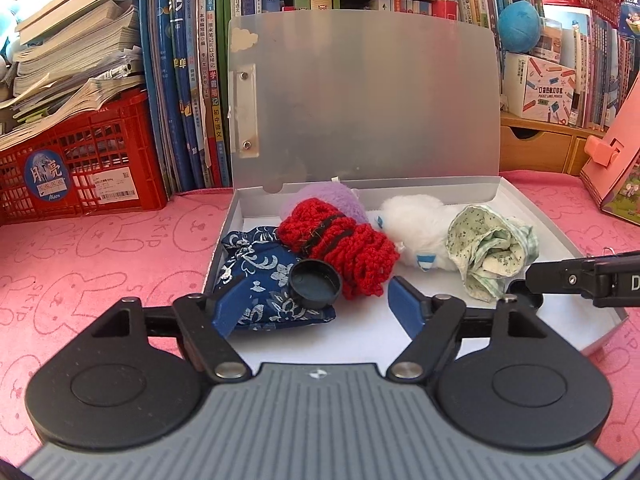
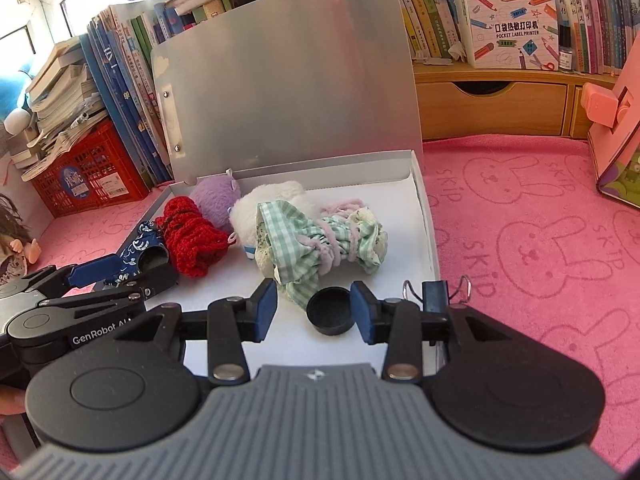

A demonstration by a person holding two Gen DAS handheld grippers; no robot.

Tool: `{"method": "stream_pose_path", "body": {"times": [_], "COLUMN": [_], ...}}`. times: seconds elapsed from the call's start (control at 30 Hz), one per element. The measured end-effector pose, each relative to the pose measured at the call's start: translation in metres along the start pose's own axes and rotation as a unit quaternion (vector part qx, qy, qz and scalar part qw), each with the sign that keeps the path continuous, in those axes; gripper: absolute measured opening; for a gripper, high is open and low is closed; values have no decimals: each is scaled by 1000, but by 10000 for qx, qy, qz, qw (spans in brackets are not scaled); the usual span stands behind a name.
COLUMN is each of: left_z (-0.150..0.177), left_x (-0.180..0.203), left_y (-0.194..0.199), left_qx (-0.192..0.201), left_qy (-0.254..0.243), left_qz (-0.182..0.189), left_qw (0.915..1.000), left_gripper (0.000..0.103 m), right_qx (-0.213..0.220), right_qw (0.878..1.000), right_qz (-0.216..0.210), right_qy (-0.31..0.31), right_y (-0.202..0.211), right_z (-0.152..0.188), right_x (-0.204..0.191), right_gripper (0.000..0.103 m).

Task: Organize objects
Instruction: 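Open both tools to drop the black lids into the box, then withdraw both open tools from the box toward the remaining black lids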

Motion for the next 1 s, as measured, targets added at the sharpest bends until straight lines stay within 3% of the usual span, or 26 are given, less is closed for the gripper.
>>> {"method": "stream_pose_path", "body": {"times": [0.4, 1.0], "left_z": [16, 81], "left_x": [3, 6], "left_y": [71, 176], "left_qx": [150, 230], "left_qy": [-64, 24], "left_qz": [171, 607], "left_qw": [9997, 9979], "left_gripper": [96, 98], "right_qx": [360, 772], "right_qw": [9981, 9902], "right_qz": [46, -29], "right_qy": [492, 1164], "right_y": [57, 147], "right_z": [28, 98], "right_x": [-17, -42], "right_gripper": [73, 90]}}
Point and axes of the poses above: each gripper's, at about its wrist camera, not at the fingertips, and y roughly against the way its jaws point, x to its right, z to its underside, the point moved 2 cm from there along -y, roughly the way its jaws point, and after that the axes turned 13 degrees about -z, right-handed, at the moved point
